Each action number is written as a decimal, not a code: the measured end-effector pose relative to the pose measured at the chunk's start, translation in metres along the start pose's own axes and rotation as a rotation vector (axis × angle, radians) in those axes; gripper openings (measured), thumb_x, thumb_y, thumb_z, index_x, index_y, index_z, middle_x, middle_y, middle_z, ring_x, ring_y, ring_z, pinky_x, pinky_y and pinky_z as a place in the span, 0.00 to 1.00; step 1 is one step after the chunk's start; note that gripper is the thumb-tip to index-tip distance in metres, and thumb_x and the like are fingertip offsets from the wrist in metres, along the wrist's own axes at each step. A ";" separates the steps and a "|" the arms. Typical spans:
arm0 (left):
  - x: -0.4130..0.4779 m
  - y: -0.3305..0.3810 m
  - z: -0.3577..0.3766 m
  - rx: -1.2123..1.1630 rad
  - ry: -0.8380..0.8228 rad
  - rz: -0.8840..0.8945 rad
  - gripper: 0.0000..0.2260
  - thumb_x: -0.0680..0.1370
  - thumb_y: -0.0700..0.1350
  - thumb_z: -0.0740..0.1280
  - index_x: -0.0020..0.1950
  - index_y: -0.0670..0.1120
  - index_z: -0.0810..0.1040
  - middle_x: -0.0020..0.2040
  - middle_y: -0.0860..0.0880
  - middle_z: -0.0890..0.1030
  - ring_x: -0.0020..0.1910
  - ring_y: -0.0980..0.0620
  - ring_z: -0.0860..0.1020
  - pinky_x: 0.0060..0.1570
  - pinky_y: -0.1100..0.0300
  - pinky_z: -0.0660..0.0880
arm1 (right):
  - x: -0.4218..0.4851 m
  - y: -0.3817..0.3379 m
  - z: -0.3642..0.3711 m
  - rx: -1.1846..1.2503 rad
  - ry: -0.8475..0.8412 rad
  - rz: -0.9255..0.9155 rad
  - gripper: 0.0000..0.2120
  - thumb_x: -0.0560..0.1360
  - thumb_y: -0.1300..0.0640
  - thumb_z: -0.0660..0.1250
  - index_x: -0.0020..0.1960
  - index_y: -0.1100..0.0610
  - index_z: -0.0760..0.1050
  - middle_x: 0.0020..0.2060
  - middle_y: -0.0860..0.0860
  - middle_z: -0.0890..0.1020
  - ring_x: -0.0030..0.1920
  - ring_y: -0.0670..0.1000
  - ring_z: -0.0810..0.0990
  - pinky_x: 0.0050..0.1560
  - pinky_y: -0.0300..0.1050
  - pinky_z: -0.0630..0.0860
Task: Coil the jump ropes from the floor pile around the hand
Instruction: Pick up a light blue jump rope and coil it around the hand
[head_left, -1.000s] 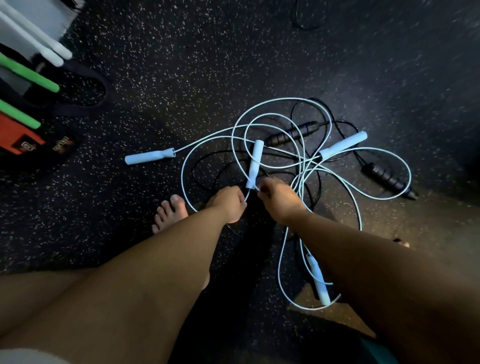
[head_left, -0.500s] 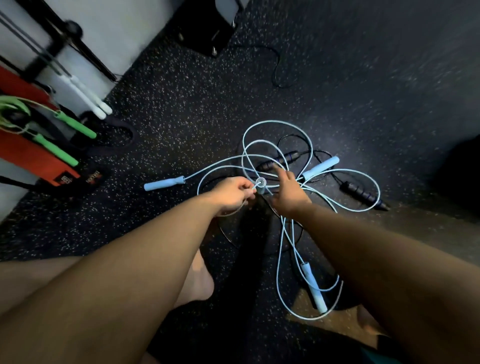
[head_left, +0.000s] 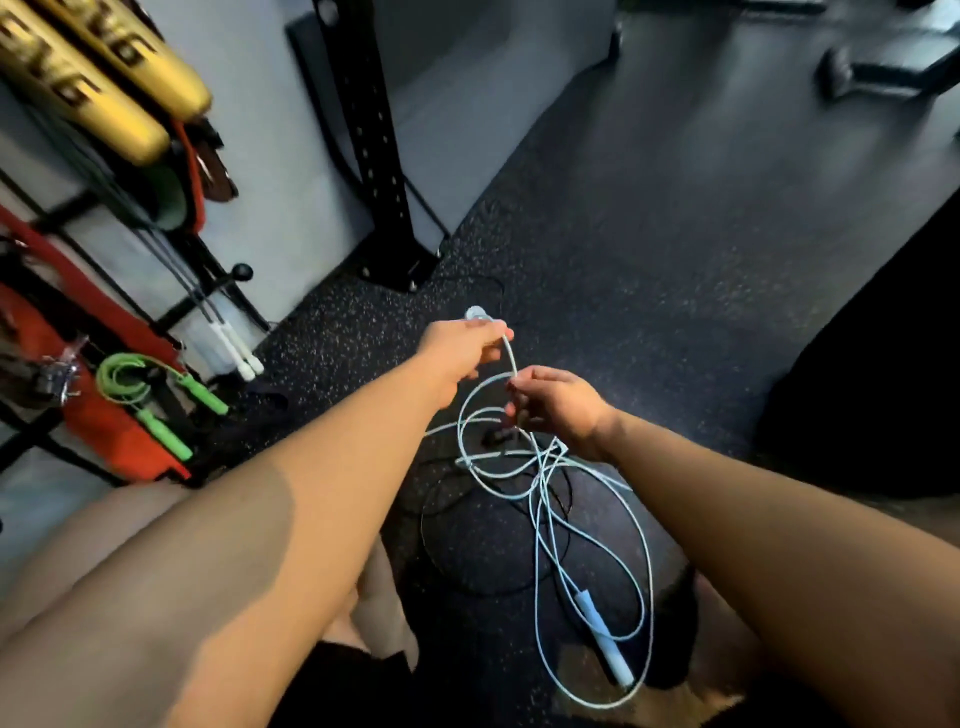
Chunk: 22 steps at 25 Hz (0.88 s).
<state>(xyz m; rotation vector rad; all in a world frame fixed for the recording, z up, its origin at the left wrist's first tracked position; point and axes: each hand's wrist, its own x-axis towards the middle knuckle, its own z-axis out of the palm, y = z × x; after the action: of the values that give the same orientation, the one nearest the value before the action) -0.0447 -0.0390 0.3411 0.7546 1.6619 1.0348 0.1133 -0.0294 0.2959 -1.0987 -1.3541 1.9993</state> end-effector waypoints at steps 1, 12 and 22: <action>-0.005 0.015 -0.003 0.027 0.031 -0.002 0.08 0.80 0.49 0.69 0.42 0.50 0.80 0.41 0.56 0.85 0.37 0.57 0.79 0.34 0.60 0.64 | -0.003 -0.016 -0.005 -0.049 0.038 -0.065 0.09 0.81 0.61 0.63 0.43 0.56 0.76 0.32 0.53 0.77 0.31 0.51 0.75 0.37 0.45 0.71; -0.040 0.108 0.032 0.079 -0.472 0.050 0.32 0.83 0.65 0.50 0.41 0.40 0.77 0.33 0.42 0.79 0.35 0.41 0.81 0.43 0.54 0.76 | -0.027 -0.181 -0.052 -0.852 0.224 -0.536 0.08 0.73 0.54 0.76 0.42 0.56 0.80 0.28 0.43 0.77 0.28 0.39 0.70 0.33 0.33 0.67; -0.006 0.109 0.039 -0.392 -0.596 -0.023 0.40 0.73 0.79 0.51 0.38 0.42 0.78 0.32 0.44 0.81 0.33 0.43 0.82 0.45 0.50 0.79 | 0.021 -0.170 -0.076 -0.518 0.132 -0.427 0.10 0.75 0.55 0.75 0.41 0.58 0.76 0.26 0.45 0.77 0.27 0.44 0.72 0.29 0.37 0.69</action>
<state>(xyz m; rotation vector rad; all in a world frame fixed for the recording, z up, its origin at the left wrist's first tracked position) -0.0054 0.0147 0.4358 0.6905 0.9230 0.9585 0.1573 0.0934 0.4310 -1.0122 -1.9032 1.2840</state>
